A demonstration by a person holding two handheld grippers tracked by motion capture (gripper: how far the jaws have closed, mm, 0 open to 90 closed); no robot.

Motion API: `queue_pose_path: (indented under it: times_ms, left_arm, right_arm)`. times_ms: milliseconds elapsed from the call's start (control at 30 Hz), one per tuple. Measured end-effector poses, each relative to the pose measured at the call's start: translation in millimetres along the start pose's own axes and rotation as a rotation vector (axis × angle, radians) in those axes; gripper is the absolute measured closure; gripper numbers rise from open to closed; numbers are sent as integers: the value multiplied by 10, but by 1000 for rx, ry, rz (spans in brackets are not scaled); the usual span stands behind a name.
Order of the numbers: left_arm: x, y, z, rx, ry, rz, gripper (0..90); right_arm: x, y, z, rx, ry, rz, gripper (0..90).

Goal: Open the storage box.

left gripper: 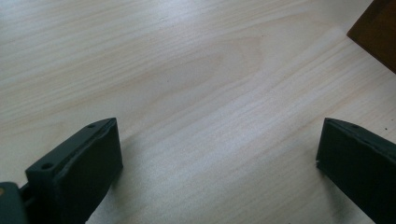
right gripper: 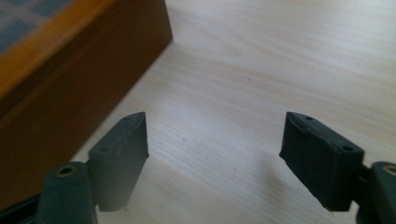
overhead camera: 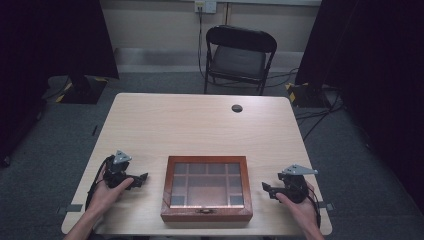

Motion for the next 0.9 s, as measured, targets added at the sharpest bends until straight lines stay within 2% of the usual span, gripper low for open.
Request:
queue_pose_path:
  times_ms: [67, 133, 167, 200, 267, 333, 433, 467, 600, 700, 733, 767, 833, 900]
  left_arm:
    - [0, -1, 6, 7, -3, 4, 0]
    - [0, -1, 6, 7, -3, 4, 0]
    - [0, -1, 6, 7, -3, 4, 0]
    - [0, -1, 6, 7, -3, 4, 0]
    - [-1, -1, 6, 7, -3, 4, 0]
    - [-1, -1, 5, 7, -3, 4, 0]
    - [-1, -1, 5, 7, -3, 4, 0]
    - [0, -1, 4, 6, -4, 3, 0]
    - [-1, -1, 4, 6, -4, 3, 0]
    - [-1, 0, 3, 7, -4, 3, 0]
    - [-1, 0, 3, 7, -4, 3, 0]
    - [-1, 0, 3, 7, -4, 3, 0]
    - [-1, -1, 3, 6, -4, 3, 0]
    - [-3, 1, 6, 11, -3, 7, 0]
  right_arm:
    - [-44, -45, 66, -2, -28, -4, 238]
    - [-103, -90, 141, 0, -76, -14, 265]
    - [-103, -90, 141, 0, -76, -14, 265]
    - [-139, -109, 211, -5, -108, -16, 287]
    - [-146, -114, 236, -6, -121, -14, 312]
    - [-165, -147, 346, -37, -160, -4, 360]
    - [-172, -173, 406, -45, -181, -6, 380]
    - [-183, -210, 484, -62, -215, -5, 405]
    - [-191, -255, 586, -80, -256, 3, 437]
    - [-199, -332, 761, -113, -305, 12, 478]
    - [-199, -332, 761, -113, -305, 12, 478]
    - [-199, -379, 849, -128, -327, 14, 492]
    - [-196, -397, 880, -138, -333, 11, 505]
    - [-197, -435, 971, -159, -352, 8, 518]
Point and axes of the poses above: each handheld gripper's, and its own axes: x roughly forward along the jaws, y roughly out of its underside, z roughly to its left, the point moved 4 cm from there along x, roughly forward along the jaws, and after that the axes turned 12 degrees about x, right-handed, at the moved point
